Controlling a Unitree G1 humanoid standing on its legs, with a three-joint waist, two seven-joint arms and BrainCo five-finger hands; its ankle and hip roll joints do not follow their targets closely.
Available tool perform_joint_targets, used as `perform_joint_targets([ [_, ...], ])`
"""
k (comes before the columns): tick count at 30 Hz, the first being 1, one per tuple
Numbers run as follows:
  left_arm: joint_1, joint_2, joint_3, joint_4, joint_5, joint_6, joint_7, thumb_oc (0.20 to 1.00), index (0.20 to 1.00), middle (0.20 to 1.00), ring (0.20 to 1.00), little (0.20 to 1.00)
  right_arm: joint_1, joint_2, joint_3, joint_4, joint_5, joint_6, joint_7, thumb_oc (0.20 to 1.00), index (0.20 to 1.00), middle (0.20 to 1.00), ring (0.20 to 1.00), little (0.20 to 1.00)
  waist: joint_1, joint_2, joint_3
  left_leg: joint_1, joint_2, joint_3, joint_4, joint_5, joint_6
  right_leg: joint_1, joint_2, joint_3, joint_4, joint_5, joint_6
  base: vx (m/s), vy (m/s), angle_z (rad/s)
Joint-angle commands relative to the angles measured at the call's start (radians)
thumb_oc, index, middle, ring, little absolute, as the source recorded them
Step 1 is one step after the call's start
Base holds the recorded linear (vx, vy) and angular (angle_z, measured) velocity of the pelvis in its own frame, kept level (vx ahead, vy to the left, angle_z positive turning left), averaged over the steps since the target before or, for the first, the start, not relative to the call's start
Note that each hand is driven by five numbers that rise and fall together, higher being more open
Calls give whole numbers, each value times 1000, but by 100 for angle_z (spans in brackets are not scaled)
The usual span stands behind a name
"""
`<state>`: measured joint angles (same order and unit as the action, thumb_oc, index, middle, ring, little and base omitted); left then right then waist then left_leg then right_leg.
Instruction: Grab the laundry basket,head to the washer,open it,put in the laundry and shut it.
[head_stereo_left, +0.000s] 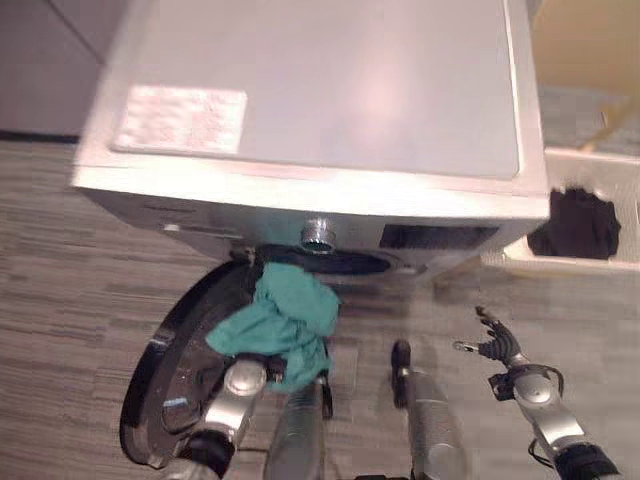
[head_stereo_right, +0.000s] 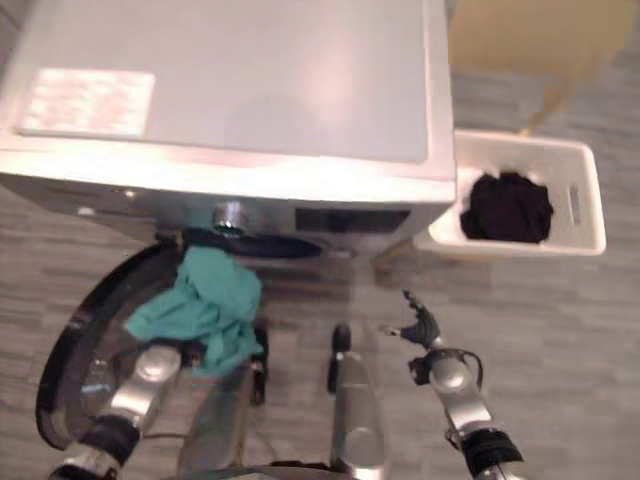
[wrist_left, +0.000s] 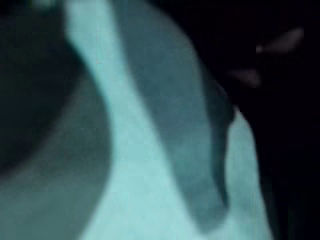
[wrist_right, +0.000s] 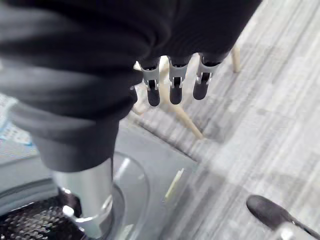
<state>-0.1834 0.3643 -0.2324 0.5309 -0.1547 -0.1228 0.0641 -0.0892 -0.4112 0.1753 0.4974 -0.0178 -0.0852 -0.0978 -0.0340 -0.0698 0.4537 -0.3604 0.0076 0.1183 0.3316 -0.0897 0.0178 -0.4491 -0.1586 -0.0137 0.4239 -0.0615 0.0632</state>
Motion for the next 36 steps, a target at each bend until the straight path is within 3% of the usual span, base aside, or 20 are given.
perform_joint_targets([
  [1,52,34,19,-60,-29,-61,60,200,200,200,200,200,6,-17,30,-42,51,-26,-36,1000,1000,1000,1000,1000,11,1,-28,-31,28,12,127,-118,1,17,0,2,-7,-13,11,-159,124,-76],
  [2,32,41,21,-62,-32,-65,74,200,200,200,200,200,-7,-17,30,-50,63,-30,-42,1000,1000,1000,1000,1000,8,-5,-16,-63,32,24,173,-136,5,-12,-1,11,17,-17,11,-59,41,-51],
  [3,-6,48,21,-64,-42,-67,93,200,200,200,200,200,-31,-18,37,-68,77,-33,-53,1000,1000,1000,1000,1000,2,-6,2,-116,46,21,264,-194,6,-65,3,20,87,-61,11,-114,8,-52],
  [4,-8,48,22,-64,-42,-67,93,200,200,200,200,200,-32,-18,37,-69,77,-33,-53,1000,1000,1000,1000,1000,0,-10,1,-132,44,30,257,-163,12,-77,0,18,73,-31,5,-38,17,-50],
  [5,-37,55,20,-71,-47,-72,110,200,200,200,200,200,-46,-20,36,-87,86,-36,-64,1000,1000,1000,1000,1000,-5,-5,9,-174,56,20,328,-214,9,-117,7,25,135,-76,5,-86,-1,-17],
  [13,-355,146,11,-99,-65,-90,225,200,200,200,200,200,-130,-56,14,-232,128,-86,-122,1000,1000,1000,1000,1000,-68,11,2,-602,123,-39,717,-326,36,-539,50,57,490,-210,-37,-54,-7,-5],
  [18,-540,226,-7,-60,-66,-96,261,200,200,200,200,200,-123,-76,-3,-281,148,-119,-111,1000,1000,1000,1000,1000,-94,19,-8,-713,131,-62,822,-372,49,-666,56,72,611,-262,-57,41,-16,-2],
  [23,-936,401,-163,127,-39,-80,314,200,200,200,200,200,-153,-102,9,-303,202,-168,-95,1000,1000,1000,1000,1000,-132,29,-10,-818,133,-76,912,-413,58,-776,63,85,702,-287,-61,37,-16,-5],
  [25,-1045,435,-239,205,-23,-61,305,200,200,200,200,200,-173,-115,25,-315,221,-182,-83,1000,1000,1000,1000,1000,-146,34,-11,-848,135,-80,930,-415,58,-799,70,89,711,-284,-59,0,0,0],
  [26,-1109,458,-291,283,-14,-52,294,391,391,391,391,391,-183,-120,27,-312,230,-184,-82,1000,1000,1000,1000,1000,-148,34,-9,-867,136,-82,948,-416,59,-815,72,86,724,-282,-57,0,0,0],
  [27,-1160,469,-339,348,0,-42,273,780,780,780,780,780,-192,-129,37,-310,236,-186,-76,1000,1000,1000,1000,1000,-153,34,-10,-881,138,-82,957,-416,60,-827,73,86,726,-280,-55,9,-9,-5],
  [28,-1200,468,-380,406,9,-28,245,1000,1000,1000,1000,1000,-199,-141,44,-307,242,-185,-67,1000,1000,1000,1000,1000,-156,34,-10,-894,137,-83,963,-416,60,-836,72,84,730,-279,-54,1,-17,-7],
  [30,-1251,470,-435,465,56,-13,220,1000,1000,1000,1000,1000,-207,-153,50,-303,247,-181,-61,1000,1000,1000,1000,1000,-158,34,-11,-903,135,-84,969,-415,60,-845,71,84,738,-278,-52,1,-7,-2],
  [33,-1335,457,-596,570,255,39,99,1000,1000,1000,1000,1000,-194,-186,58,-306,260,-170,-10,1000,1000,1000,1000,1000,-158,34,-14,-922,125,-89,994,-415,60,-865,70,82,766,-280,-52,10,-7,9],
  [36,-1328,425,-601,598,285,61,34,1000,1000,1000,1000,1000,-199,-182,83,-278,262,-158,13,1000,1000,1000,1000,1000,-151,32,-20,-929,117,-90,1002,-411,55,-873,68,83,780,-277,-54,-16,-26,10],
])
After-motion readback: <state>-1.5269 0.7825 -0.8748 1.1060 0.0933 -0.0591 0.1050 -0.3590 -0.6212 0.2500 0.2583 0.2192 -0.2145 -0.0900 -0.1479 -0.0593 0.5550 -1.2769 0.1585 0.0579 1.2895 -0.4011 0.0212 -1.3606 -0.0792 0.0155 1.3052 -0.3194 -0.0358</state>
